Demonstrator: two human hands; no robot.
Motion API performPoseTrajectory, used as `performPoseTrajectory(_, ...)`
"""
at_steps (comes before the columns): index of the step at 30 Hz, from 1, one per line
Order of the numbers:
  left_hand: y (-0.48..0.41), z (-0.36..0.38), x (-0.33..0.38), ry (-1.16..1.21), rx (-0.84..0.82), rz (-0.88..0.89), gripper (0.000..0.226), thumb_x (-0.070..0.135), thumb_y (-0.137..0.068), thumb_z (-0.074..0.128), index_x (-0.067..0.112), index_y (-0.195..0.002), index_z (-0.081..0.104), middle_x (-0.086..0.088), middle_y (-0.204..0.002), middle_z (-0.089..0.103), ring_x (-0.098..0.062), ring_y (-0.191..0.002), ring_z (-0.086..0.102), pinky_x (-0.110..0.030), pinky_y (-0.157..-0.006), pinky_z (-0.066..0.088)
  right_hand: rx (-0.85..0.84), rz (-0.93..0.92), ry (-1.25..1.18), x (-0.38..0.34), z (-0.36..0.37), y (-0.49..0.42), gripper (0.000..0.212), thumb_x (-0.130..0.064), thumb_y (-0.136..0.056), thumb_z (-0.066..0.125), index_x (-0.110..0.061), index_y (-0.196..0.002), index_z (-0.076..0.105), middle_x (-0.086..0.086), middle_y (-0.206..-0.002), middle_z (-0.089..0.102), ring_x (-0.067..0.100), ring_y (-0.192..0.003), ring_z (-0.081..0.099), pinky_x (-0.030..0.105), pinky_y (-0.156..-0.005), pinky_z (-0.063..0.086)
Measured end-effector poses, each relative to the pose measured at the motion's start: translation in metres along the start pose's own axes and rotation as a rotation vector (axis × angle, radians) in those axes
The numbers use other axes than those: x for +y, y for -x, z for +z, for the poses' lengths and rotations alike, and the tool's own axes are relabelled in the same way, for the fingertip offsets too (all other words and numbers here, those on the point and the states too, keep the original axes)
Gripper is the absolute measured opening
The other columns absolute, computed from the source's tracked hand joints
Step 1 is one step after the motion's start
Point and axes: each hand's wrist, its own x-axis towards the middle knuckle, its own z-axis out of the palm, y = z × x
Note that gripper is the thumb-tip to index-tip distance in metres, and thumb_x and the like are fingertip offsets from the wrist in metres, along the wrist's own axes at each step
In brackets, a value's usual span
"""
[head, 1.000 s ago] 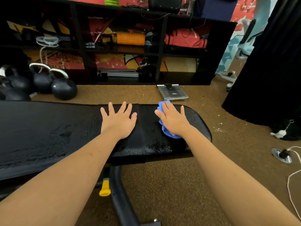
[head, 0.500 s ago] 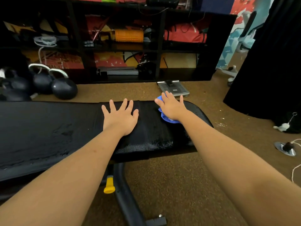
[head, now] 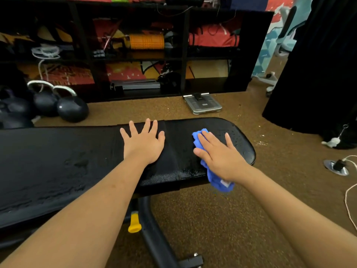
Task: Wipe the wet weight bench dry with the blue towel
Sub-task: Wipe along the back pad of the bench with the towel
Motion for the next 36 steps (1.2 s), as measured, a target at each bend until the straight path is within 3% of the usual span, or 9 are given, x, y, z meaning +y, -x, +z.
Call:
performPoseTrajectory(6,-0.004,0.002,0.0,-0.015,-0.009,-0.008,0.063,0.06,-0.098,0.001,0.037,-0.157,-0.002,0.011,-0.166,-0.005,-0.04,-0.15,-0.011,-0.064,-0.118,-0.003,-0.079,0.041,0.165,0.022,-0.006,-0.135,0.046,-0.021,-0.106,0.021,-0.032,-0.151,0.022,0.008,-0.163,0.006,0.028,-0.151,-0.004,0.067,-0.114,-0.001)
performPoseTrajectory(9,-0.004,0.002,0.0,-0.015,-0.018,-0.009,0.063,0.061,-0.098,0.001,0.038,-0.157,-0.002,0.012,-0.166,-0.006,-0.039,-0.151,-0.01,-0.063,-0.118,-0.003,-0.103,0.119,0.157,0.016,-0.004,-0.163,0.052,-0.024,-0.101,0.018,-0.024,-0.153,0.023,0.015,-0.159,0.018,0.036,-0.149,0.008,0.067,-0.115,0.004)
performPoseTrajectory(11,-0.003,0.001,0.0,-0.015,-0.023,-0.012,0.063,0.061,-0.098,0.002,0.038,-0.157,-0.002,0.012,-0.166,-0.005,-0.039,-0.151,-0.01,-0.063,-0.118,-0.003,-0.066,0.084,0.163,0.005,-0.003,-0.151,0.051,-0.02,-0.101,0.03,-0.024,-0.152,0.023,0.018,-0.157,0.021,0.039,-0.146,0.013,0.064,-0.115,0.011)
performPoseTrajectory(14,-0.001,0.0,0.001,-0.006,-0.01,-0.006,0.064,0.061,-0.098,0.002,0.037,-0.157,-0.001,0.012,-0.166,-0.004,-0.04,-0.151,-0.01,-0.063,-0.118,-0.003,0.001,-0.025,0.033,-0.023,0.006,-0.093,0.045,-0.035,-0.106,0.027,-0.023,-0.149,0.03,0.013,-0.157,0.021,0.033,-0.146,0.012,0.058,-0.118,0.009)
performPoseTrajectory(19,0.0,-0.001,0.0,-0.003,-0.016,-0.015,0.064,0.06,-0.099,0.004,0.037,-0.157,-0.001,0.012,-0.166,-0.005,-0.04,-0.151,-0.01,-0.063,-0.118,-0.003,0.031,-0.236,-0.034,-0.035,0.012,-0.007,0.057,-0.045,-0.105,0.022,-0.022,-0.157,0.015,-0.008,-0.164,0.01,0.009,-0.15,0.003,0.051,-0.118,-0.009)
performPoseTrajectory(25,-0.001,0.001,0.001,-0.02,-0.001,-0.009,0.064,0.061,-0.098,0.002,0.037,-0.157,-0.001,0.011,-0.166,-0.004,-0.04,-0.151,-0.008,-0.064,-0.118,-0.002,-0.078,-0.008,0.124,0.02,-0.008,-0.094,0.049,-0.033,-0.107,0.018,-0.022,-0.155,0.018,0.0,-0.165,-0.001,0.015,-0.151,-0.007,0.064,-0.114,-0.011)
performPoseTrajectory(29,-0.003,0.0,0.002,-0.016,-0.011,-0.018,0.063,0.06,-0.099,0.003,0.037,-0.157,-0.001,0.012,-0.166,-0.005,-0.04,-0.151,-0.009,-0.064,-0.118,-0.003,-0.026,0.155,0.016,-0.012,-0.004,-0.138,0.069,-0.058,-0.1,0.012,-0.017,-0.155,0.019,0.003,-0.163,0.017,0.019,-0.151,0.007,0.063,-0.114,-0.014)
performPoseTrajectory(33,-0.002,0.001,0.001,-0.004,-0.01,-0.019,0.062,0.059,-0.099,0.005,0.038,-0.157,0.0,0.013,-0.166,-0.004,-0.04,-0.151,-0.009,-0.063,-0.118,-0.003,-0.013,0.0,-0.01,-0.063,0.007,-0.121,0.063,-0.052,-0.102,0.011,-0.019,-0.155,0.019,0.002,-0.164,0.013,0.019,-0.151,0.0,0.062,-0.113,-0.018)
performPoseTrajectory(36,-0.003,0.001,0.001,-0.005,-0.007,-0.016,0.063,0.06,-0.099,0.004,0.037,-0.157,0.0,0.012,-0.166,-0.004,-0.039,-0.151,-0.009,-0.063,-0.118,-0.003,-0.016,-0.097,0.113,-0.046,0.007,-0.108,0.054,-0.044,-0.105,0.013,-0.023,-0.154,0.021,-0.002,-0.164,0.006,0.013,-0.151,-0.004,0.064,-0.11,-0.021)
